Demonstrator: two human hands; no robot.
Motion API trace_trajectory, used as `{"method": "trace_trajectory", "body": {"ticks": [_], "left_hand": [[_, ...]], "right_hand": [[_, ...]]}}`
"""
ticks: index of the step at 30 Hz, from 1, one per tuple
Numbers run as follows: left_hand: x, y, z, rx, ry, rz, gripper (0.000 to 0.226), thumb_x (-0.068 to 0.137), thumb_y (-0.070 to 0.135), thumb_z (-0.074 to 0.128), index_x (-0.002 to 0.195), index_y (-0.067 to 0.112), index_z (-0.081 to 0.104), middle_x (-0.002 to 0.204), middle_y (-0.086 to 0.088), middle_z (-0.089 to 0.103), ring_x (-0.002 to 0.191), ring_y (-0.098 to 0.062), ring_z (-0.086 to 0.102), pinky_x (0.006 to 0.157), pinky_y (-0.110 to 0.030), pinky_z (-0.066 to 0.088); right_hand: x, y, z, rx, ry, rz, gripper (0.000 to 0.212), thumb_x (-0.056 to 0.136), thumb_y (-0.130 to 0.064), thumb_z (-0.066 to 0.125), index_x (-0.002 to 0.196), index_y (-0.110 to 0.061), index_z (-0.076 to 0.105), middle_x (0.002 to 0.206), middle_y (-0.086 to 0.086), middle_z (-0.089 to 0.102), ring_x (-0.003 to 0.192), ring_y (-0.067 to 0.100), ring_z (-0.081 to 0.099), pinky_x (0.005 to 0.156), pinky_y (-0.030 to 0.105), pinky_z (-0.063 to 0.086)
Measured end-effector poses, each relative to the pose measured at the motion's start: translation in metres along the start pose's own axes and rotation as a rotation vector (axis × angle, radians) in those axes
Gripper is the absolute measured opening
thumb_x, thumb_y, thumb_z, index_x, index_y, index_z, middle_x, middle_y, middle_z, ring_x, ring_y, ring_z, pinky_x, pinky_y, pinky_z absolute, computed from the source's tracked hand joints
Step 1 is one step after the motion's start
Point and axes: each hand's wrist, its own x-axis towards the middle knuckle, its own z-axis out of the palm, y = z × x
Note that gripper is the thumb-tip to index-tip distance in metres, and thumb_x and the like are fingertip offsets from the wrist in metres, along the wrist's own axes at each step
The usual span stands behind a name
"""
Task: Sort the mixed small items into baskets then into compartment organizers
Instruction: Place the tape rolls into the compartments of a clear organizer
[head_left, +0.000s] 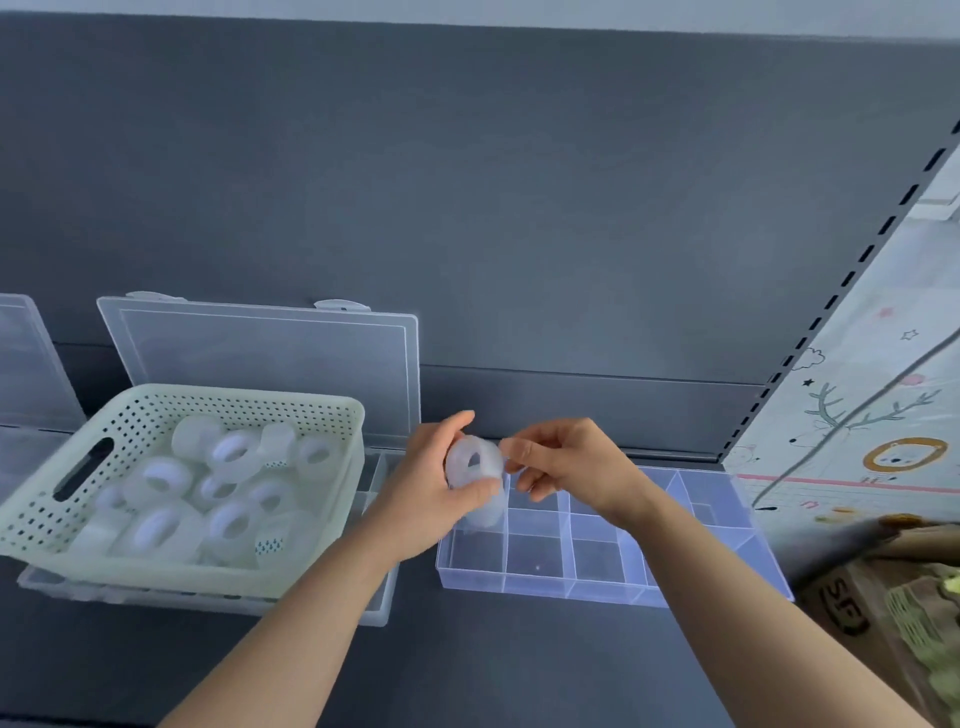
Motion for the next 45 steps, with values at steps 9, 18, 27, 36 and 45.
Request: {"method": "trace_trajectory", "body": {"ticks": [9,18,27,36,45], "left_hand": [[0.014,-0.017,0.02,0.308,0.053,0.086,0.066,0.074,0.025,0.079,0.133,0.02,0.049,0.13,0.01,0.047,0.12,-0.01,0.047,0.095,-0.017,0.033],[0.012,-0.039,0.021,0.475,0.023,0.056,0.049,0.086,0.027,0.068,0.132,0.016,0.053,0.138,0.008,0.044,0.123,-0.009,0.045,0.099,-0.017,0.031],[-0.016,0.007,-0.025,0.537,0.194,0.235,0.043,0.095,0.031,0.055,0.134,0.015,0.051,0.138,0.006,0.048,0.126,-0.013,0.043,0.103,-0.02,0.03],[-0.044,-0.062,-0.185,0.663,0.23,-0.075,0.057,0.084,0.034,0.069,0.136,0.019,0.052,0.139,0.001,0.051,0.127,-0.019,0.045,0.105,-0.031,0.033],[-0.03,-0.101,-0.222,0.341,0.063,-0.142,0.059,0.08,0.029,0.075,0.134,0.025,0.052,0.128,0.004,0.056,0.113,-0.012,0.055,0.096,-0.03,0.045]], "right_hand": [[0.005,0.025,-0.019,-0.36,0.246,0.011,0.017,0.087,-0.014,0.061,0.077,-0.004,0.071,0.062,0.013,0.067,0.049,0.016,0.055,0.055,0.026,0.049],[0.025,0.047,-0.001,-0.829,0.245,0.025,0.01,0.077,-0.011,0.063,0.076,-0.002,0.066,0.074,0.018,0.064,0.067,0.037,0.051,0.057,0.028,0.045],[0.003,0.008,0.016,-0.9,0.216,-0.219,0.016,0.088,-0.019,0.059,0.097,-0.008,0.067,0.096,0.007,0.07,0.085,0.026,0.065,0.073,0.032,0.052],[0.022,-0.071,0.111,-0.703,0.075,-0.48,0.031,0.089,-0.023,0.064,0.12,-0.018,0.065,0.118,0.001,0.067,0.105,0.013,0.063,0.092,0.03,0.05],[0.076,-0.085,0.205,-0.882,-0.069,-0.373,0.044,0.089,-0.027,0.063,0.132,-0.022,0.055,0.137,-0.003,0.055,0.123,0.017,0.052,0.102,0.028,0.04]]}}
